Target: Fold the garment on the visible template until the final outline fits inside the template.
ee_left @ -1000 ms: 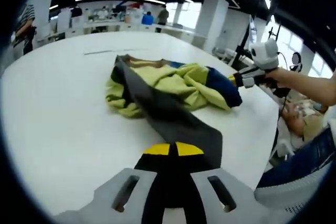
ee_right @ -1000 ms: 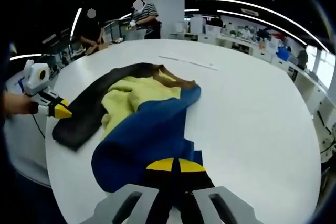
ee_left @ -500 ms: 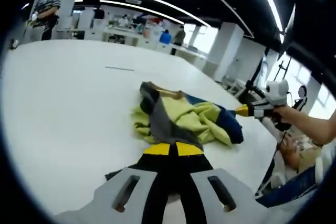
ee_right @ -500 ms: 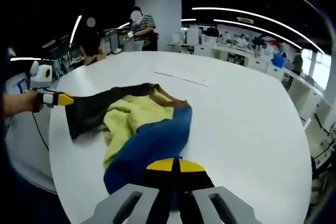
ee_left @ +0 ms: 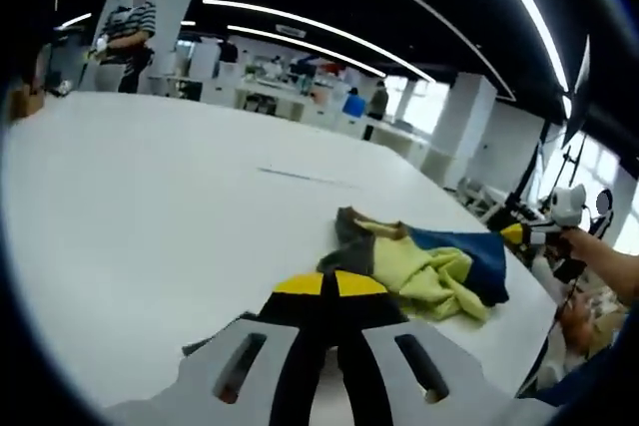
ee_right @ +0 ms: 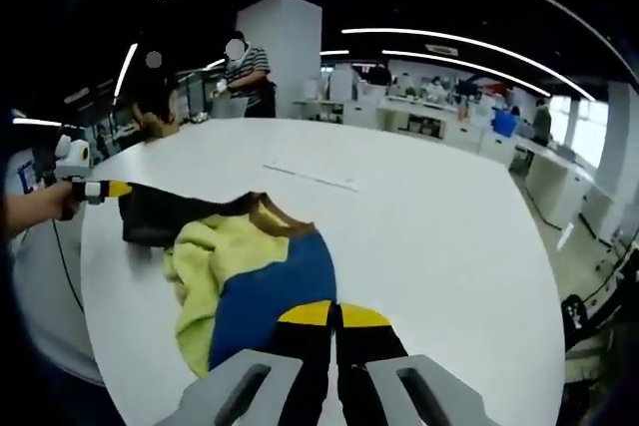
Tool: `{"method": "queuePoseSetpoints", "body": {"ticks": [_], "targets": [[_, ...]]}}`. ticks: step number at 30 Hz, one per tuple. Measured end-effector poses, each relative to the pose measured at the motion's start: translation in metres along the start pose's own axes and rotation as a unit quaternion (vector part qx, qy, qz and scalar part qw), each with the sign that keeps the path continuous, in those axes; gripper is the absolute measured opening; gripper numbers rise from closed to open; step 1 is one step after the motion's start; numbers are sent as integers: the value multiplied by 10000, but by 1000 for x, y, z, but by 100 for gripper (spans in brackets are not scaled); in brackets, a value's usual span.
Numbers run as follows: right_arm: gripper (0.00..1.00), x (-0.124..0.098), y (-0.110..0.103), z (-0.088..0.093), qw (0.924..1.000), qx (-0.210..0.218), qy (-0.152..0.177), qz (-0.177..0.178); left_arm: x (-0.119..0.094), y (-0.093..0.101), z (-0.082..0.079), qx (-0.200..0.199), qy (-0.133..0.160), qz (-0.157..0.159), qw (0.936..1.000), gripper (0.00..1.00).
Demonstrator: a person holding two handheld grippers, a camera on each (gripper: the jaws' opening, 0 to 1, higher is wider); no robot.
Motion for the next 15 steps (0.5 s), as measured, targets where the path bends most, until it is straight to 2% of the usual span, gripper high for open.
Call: {"method": "queuePoseSetpoints", "body": {"ticks": [2, 9, 15], "targets": [[0, -1, -1, -1, 10000, -21, -30, 45, 1, -7, -4, -29, 60, -86, 9999, 0], [0, 3, 16, -1, 9998, -82, -107, 124, 3, -38, -14, -28, 133, -543, 9984, 0], [0, 7, 26, -4, 9996, -41, -136, 239, 7, -57, -17, 107, 38, -845, 9964, 0]]}}
Point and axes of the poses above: the point that each gripper's makers call its tool centre point, and the gripper's own axes: x roughly forward along the fingers, y roughly to its right, z roughly out of its underside, the point moved 2 cm from there along -x, roughly backward along the fingers, and after that the axes turned 1 degree about -y, right-handed, at the moved point
